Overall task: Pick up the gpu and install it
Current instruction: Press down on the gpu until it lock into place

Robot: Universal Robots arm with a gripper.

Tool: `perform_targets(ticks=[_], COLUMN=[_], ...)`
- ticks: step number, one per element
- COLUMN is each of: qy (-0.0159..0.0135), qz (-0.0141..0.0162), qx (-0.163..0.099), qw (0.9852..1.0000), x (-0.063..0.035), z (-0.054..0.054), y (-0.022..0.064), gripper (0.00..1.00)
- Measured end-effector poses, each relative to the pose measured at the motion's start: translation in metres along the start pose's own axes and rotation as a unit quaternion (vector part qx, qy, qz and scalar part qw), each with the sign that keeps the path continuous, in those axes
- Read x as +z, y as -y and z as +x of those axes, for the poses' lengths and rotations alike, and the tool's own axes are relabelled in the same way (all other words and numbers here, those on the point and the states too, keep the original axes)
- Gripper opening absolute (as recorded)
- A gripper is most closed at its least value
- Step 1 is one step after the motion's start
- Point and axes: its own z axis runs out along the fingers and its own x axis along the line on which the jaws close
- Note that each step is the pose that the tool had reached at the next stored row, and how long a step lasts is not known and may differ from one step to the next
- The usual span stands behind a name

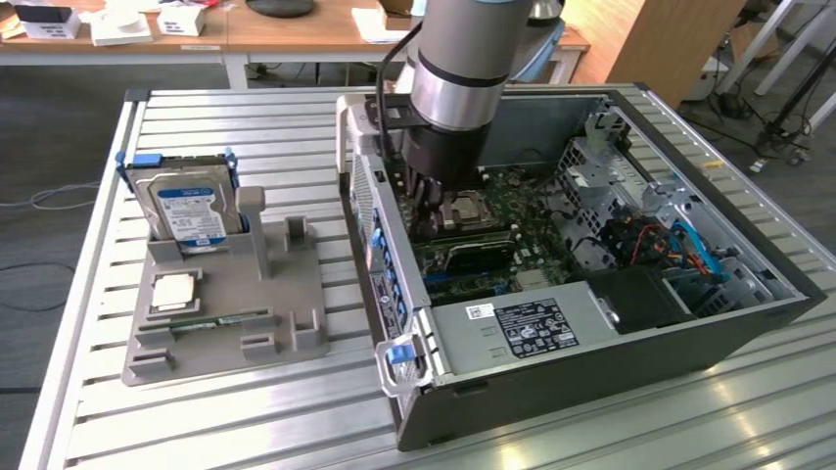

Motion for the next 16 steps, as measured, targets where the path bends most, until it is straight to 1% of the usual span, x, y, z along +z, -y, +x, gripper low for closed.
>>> perform_targets(ticks=[3, 7, 16], qy=[0.0001, 0.0001, 0.0001], qz=[0.0005, 0.0006, 0.0006], qx=[0.000, 0.000, 0.000], qw=[1.0000, 1.0000, 1.0000], x=[0.0001, 0.0003, 0.0003], z=[-0.0006, -0.0020, -0.0013], y=[-0.0040, -0.0063, -0.0067], gripper=[0.11, 0.11, 0.11])
